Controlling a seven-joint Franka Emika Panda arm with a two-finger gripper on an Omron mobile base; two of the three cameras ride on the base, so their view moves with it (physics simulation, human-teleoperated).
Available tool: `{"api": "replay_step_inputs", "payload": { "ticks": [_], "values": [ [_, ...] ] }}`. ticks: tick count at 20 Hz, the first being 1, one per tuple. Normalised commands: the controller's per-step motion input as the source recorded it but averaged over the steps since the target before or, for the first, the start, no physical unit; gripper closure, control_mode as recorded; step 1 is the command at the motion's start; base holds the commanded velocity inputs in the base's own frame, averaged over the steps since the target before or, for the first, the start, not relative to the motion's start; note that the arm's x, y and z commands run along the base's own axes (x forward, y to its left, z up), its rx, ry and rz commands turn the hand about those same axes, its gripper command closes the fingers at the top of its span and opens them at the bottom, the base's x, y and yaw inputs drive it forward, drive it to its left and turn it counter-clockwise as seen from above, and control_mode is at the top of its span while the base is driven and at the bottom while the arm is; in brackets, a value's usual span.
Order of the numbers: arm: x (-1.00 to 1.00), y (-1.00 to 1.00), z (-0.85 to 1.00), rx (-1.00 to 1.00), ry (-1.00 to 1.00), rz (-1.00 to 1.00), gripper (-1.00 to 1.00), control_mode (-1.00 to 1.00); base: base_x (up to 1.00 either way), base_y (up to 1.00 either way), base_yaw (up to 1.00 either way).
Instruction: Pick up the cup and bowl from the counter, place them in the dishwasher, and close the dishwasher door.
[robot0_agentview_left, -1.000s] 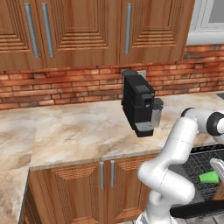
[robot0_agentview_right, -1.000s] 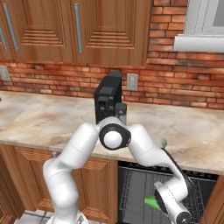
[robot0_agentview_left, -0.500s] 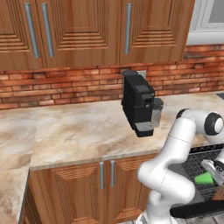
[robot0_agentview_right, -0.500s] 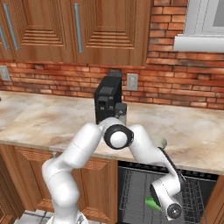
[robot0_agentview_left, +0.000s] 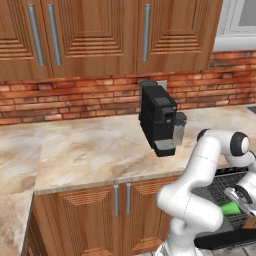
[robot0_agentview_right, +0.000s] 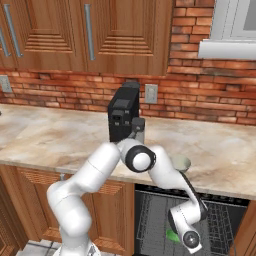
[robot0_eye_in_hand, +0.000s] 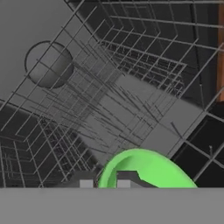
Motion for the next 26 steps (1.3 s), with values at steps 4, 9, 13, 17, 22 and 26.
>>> {"api": "replay_step_inputs", "payload": {
  "ticks": [4, 9, 13, 17, 22, 26],
  "values": [
    [0.01, 0.0, -0.42, -0.09, 0.0, 0.0, 1.0, -1.0, 0.0, 0.0, 0.0],
    [0.0, 0.0, -0.35, -0.07, 0.0, 0.0, -1.0, -1.0, 0.0, 0.0, 0.0],
    [-0.04, 0.0, 0.05, -0.01, -0.01, 0.0, -1.0, -1.0, 0.0, 0.0, 0.0],
    [-0.2, 0.0, 0.37, 0.0, -0.06, -0.02, -1.0, -1.0, 0.0, 0.0, 0.0],
    [-0.16, 0.0, 0.4, 0.0, -0.05, -0.02, -1.0, -1.0, 0.0, 0.0, 0.0],
    [-0.24, 0.0, 0.52, 0.0, -0.05, 0.0, -1.0, -1.0, 0.0, 0.0, 0.0]
  ]
}}
